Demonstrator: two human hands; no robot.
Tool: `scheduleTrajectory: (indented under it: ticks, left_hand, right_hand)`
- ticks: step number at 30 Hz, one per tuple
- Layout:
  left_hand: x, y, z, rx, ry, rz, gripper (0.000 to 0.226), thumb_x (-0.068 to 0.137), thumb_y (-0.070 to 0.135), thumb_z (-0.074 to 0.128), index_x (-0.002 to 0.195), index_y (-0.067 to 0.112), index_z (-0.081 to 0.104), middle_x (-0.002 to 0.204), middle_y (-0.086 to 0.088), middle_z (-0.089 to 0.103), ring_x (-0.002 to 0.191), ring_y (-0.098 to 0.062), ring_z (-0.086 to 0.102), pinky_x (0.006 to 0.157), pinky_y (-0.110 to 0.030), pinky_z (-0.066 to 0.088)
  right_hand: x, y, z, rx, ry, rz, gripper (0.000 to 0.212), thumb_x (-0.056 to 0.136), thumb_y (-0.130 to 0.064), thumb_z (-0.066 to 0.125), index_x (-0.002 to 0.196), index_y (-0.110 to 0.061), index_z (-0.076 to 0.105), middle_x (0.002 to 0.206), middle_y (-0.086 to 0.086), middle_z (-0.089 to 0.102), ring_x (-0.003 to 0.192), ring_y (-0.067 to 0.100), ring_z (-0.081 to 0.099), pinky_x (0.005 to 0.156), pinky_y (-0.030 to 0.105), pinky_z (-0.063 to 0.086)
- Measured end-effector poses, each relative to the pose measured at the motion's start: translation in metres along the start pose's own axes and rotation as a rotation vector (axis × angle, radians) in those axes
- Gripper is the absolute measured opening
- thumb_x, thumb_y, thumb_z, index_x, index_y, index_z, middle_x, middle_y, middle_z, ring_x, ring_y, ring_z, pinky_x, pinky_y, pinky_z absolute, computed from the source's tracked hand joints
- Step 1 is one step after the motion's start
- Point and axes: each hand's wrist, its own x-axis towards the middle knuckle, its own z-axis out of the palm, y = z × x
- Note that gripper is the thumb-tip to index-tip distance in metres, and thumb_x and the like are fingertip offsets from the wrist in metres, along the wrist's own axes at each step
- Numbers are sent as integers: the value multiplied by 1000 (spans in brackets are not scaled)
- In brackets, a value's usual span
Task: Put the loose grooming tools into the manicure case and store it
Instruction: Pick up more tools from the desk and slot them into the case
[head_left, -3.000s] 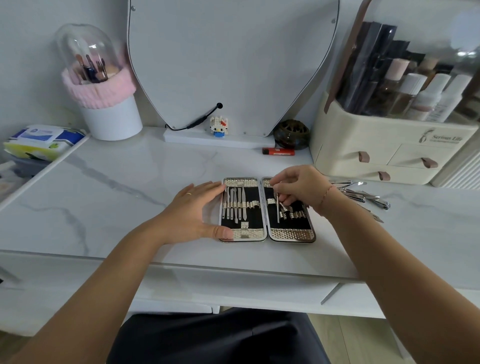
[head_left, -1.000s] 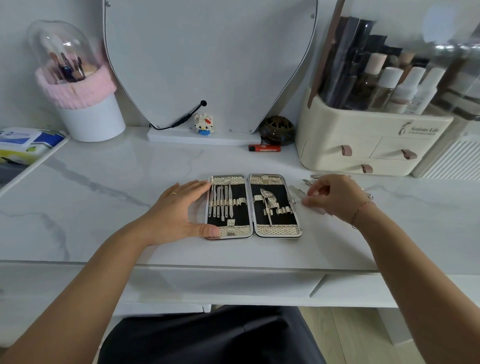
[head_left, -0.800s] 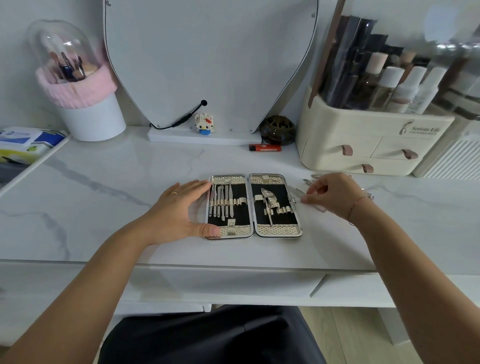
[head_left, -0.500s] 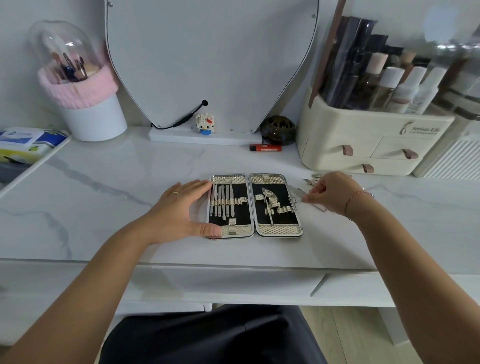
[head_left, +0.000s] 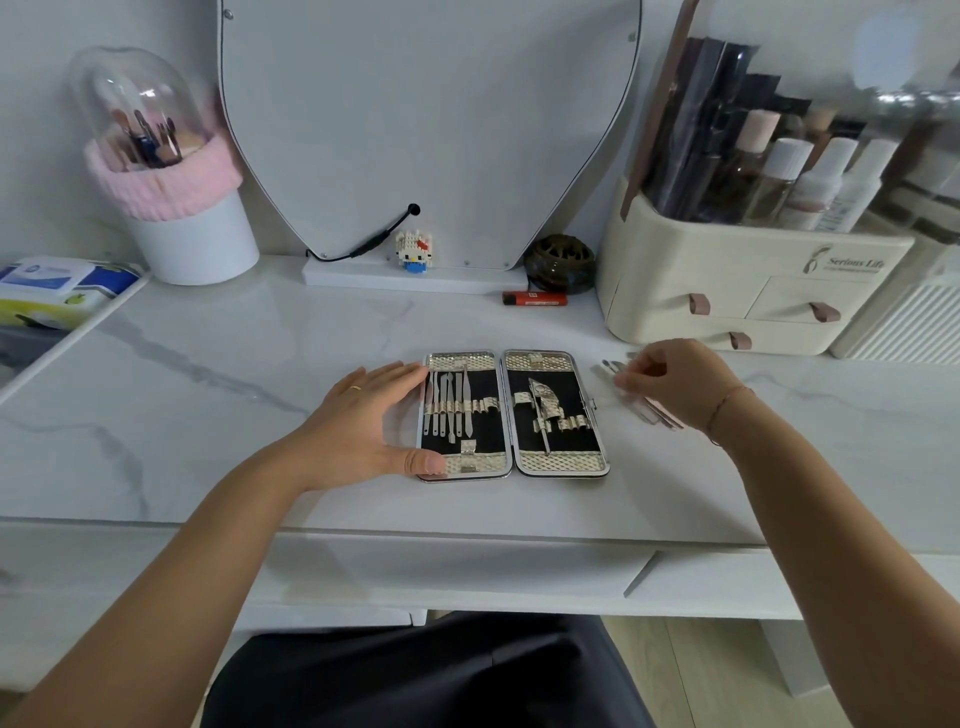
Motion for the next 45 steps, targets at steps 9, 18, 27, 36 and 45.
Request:
scheduleTrajectory:
  ticks: [9,18,27,36,45]
  left_hand:
    - [-1,4,-2,-7,-3,4,124,45,96,42,148,35,9,155,14,15,143,-2,4,117,-36,-2]
    - [-2,7,-4,-10,-9,7,123,44,97,40,147,37,8,153,16,14,142,-2,4,116,-33,-3]
    - [-2,6,-4,0,-9,12,125,42,98,38,147,35,9,151,18,14,140,2,4,115,-29,-4]
    - [-1,5,-3,12,-7,4,129,42,98,38,149,30,10,155,12,14,142,0,3,115,-28,-4]
    - [-1,5,-2,8,-2,11,128,43,98,39,148,32,10,155,13,14,142,0,4,116,-29,-3]
  right_hand:
    - [5,-34,13,701,-109,-69,20,80,1,67,99,-3,61,60,10,65,46,8,56,45,17,46]
    - [15,-24,29,616,-100,-15,24,81,-2,68,104,-4,64,57,4,66,46,7,58,48,18,52]
    - [10,-29,32,547,-58,-32,17,82,-6,67,99,-5,63,66,10,66,44,2,55,48,16,50]
    - [9,-23,35,278,-45,-87,13,77,-14,73,88,-9,70,61,-1,53,55,10,47,60,19,41]
    - [2,-19,35,168,-60,-134,13,78,-17,72,89,-12,69,70,4,58,61,13,49,62,21,41]
